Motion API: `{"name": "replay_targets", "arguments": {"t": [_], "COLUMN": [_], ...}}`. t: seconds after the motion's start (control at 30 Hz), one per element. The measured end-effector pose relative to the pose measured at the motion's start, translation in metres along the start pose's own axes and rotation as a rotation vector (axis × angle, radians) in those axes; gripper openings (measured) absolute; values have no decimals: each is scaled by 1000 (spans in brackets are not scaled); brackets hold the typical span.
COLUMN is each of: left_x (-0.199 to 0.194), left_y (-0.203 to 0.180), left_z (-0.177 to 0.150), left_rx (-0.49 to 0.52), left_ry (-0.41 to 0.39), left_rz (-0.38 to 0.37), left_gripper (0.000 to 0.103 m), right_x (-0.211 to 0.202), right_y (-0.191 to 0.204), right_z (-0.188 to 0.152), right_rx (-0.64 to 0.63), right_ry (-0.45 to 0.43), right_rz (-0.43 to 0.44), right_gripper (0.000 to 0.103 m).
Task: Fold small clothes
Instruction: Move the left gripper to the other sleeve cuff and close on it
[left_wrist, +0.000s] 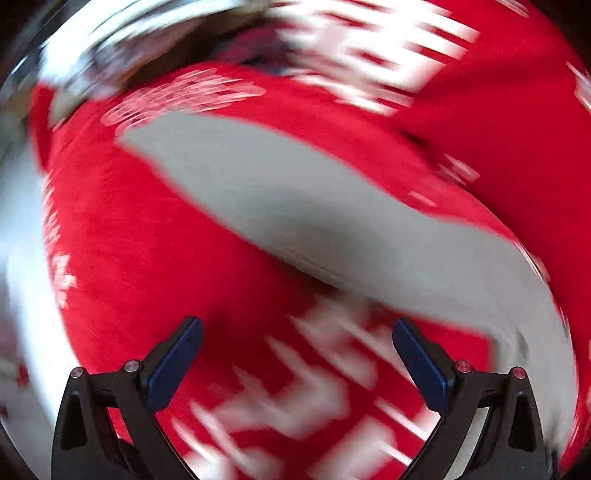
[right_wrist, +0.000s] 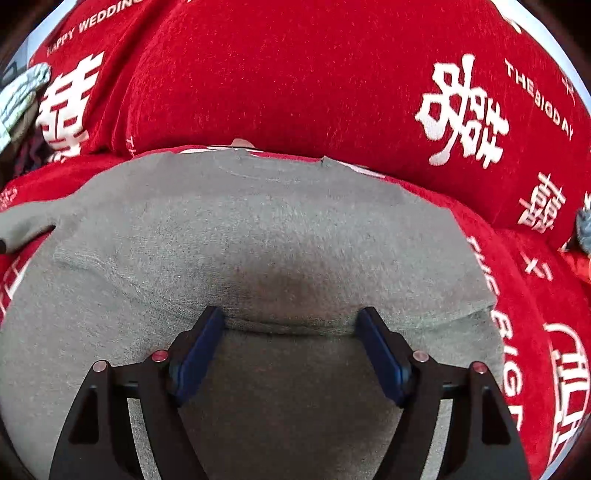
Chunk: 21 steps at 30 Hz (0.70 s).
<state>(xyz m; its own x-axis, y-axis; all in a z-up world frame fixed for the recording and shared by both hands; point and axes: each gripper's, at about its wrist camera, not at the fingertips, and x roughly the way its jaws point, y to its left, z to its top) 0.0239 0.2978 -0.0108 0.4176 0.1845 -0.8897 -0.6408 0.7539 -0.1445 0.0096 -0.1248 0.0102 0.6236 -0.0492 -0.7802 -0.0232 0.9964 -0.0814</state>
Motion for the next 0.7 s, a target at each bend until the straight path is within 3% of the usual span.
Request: {"name": "replay_targets", "arguments": {"t": [0.1, 0.17, 0.27, 0.4, 0.5, 0.53, 0.6, 0.63, 0.67, 0.7], "left_x": [21, 27, 41, 60, 62, 62, 55, 51, 48, 47], "left_y": [51, 63, 63, 50, 51, 51, 51, 52, 54, 57], "left_z": [38, 56, 78, 105, 114, 116, 119, 119, 119, 120], "left_rx": [-131, -147, -149, -109, -108, -100, -71, -60, -56, -65], "left_ry": [8, -9, -2, -14, -25, -37, -80, -90, -88, -77], "left_rz": [55, 80, 99, 190, 178, 176, 169, 152, 111, 66], "left_gripper": [102, 102, 102, 102, 101, 94, 65, 40, 23, 22], "right_x": [1, 1, 0, -1, -1, -1, -1, -1, -2, -2], "right_y": [-4, 0, 5, 5, 5, 4, 5, 5, 5, 5], "right_z": [1, 2, 0, 0, 0, 0, 0, 1, 1, 2], "right_rx": [18, 0, -10, -7, -7, -7, -7, -7, -9, -10], "right_ry": [4, 1, -1, 5, 5, 6, 8, 11, 15, 21], "right_rz": [15, -11, -27, -29, -28, -28, -28, -28, -29, -30], "right_gripper": [81, 81, 81, 82, 82, 82, 82, 82, 82, 82]}}
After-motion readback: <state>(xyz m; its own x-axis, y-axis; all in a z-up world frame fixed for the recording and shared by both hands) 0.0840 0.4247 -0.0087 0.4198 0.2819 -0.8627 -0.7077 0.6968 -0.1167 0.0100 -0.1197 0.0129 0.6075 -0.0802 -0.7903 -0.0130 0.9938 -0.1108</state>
